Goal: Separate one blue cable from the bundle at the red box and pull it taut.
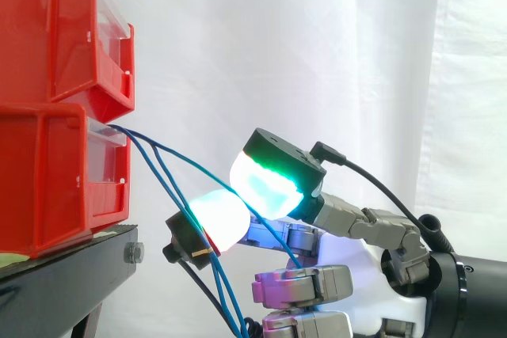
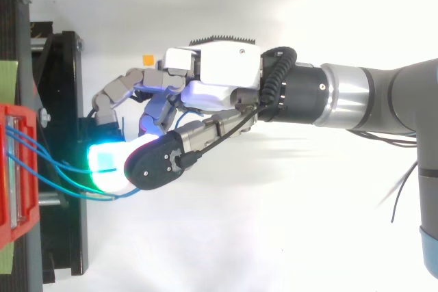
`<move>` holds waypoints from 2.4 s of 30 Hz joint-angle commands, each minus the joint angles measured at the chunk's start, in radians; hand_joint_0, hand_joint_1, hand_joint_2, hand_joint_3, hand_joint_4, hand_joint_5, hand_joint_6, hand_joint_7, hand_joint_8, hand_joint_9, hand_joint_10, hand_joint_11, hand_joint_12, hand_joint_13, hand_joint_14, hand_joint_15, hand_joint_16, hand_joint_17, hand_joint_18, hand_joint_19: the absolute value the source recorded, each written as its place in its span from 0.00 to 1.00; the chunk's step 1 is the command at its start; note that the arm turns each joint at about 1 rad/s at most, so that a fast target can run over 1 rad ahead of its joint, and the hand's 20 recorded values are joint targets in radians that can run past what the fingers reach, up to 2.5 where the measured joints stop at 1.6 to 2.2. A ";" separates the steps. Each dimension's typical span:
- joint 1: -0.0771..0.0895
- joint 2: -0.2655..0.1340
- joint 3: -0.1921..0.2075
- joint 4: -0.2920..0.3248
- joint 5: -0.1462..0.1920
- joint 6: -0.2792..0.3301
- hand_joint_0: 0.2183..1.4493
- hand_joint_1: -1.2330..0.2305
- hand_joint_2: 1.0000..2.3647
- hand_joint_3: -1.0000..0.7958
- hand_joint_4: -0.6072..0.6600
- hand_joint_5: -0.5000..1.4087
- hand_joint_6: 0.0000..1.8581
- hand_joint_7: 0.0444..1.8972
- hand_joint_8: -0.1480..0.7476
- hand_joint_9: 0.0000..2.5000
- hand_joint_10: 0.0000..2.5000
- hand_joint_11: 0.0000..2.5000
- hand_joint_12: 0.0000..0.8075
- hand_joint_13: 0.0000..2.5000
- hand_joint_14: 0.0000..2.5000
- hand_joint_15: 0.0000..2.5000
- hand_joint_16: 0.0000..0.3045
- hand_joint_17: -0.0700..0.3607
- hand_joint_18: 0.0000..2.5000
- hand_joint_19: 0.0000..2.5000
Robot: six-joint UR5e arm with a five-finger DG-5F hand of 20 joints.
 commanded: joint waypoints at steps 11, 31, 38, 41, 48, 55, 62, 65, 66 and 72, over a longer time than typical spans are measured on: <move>0.002 0.003 0.002 -0.024 0.014 -0.025 0.34 0.34 0.02 0.47 0.35 0.17 0.50 0.57 0.42 0.40 0.46 0.61 0.40 0.46 0.18 0.65 0.14 0.39 0.35 0.34; 0.000 0.096 0.000 -0.265 -0.003 -0.091 0.34 0.34 0.02 0.47 0.35 0.17 0.50 0.57 0.43 0.40 0.47 0.61 0.41 0.46 0.18 0.65 0.14 0.39 0.35 0.34; 0.005 0.107 0.000 -0.307 0.008 -0.071 0.34 0.34 0.02 0.48 0.34 0.18 0.49 0.58 0.42 0.40 0.46 0.61 0.41 0.46 0.18 0.64 0.14 0.39 0.35 0.35; 0.003 0.107 -0.001 -0.305 0.017 -0.052 0.34 0.34 0.02 0.48 0.34 0.18 0.50 0.58 0.43 0.40 0.46 0.61 0.41 0.46 0.18 0.64 0.14 0.39 0.35 0.34; 0.008 0.107 -0.006 -0.302 0.028 -0.041 0.34 0.34 0.02 0.49 0.34 0.18 0.50 0.58 0.43 0.40 0.46 0.61 0.41 0.46 0.18 0.65 0.14 0.39 0.35 0.35; 0.011 0.107 -0.008 -0.305 0.025 -0.058 0.34 0.34 0.02 0.49 0.34 0.18 0.50 0.58 0.42 0.40 0.47 0.61 0.41 0.46 0.19 0.64 0.14 0.39 0.35 0.35; 0.011 0.107 -0.009 -0.305 0.025 -0.060 0.34 0.34 0.02 0.49 0.34 0.18 0.50 0.58 0.42 0.40 0.49 0.61 0.41 0.46 0.20 0.64 0.14 0.38 0.36 0.35; 0.011 0.107 -0.009 -0.305 0.026 -0.060 0.35 0.34 0.02 0.49 0.34 0.18 0.50 0.58 0.42 0.40 0.49 0.61 0.41 0.46 0.20 0.64 0.14 0.39 0.36 0.34; 0.011 0.107 -0.009 -0.305 0.026 -0.060 0.35 0.34 0.02 0.49 0.34 0.18 0.50 0.58 0.42 0.40 0.49 0.62 0.41 0.46 0.20 0.64 0.14 0.39 0.36 0.34; 0.011 0.107 -0.009 -0.307 0.026 -0.060 0.35 0.34 0.02 0.49 0.34 0.18 0.50 0.58 0.42 0.40 0.50 0.60 0.41 0.46 0.20 0.64 0.14 0.39 0.36 0.34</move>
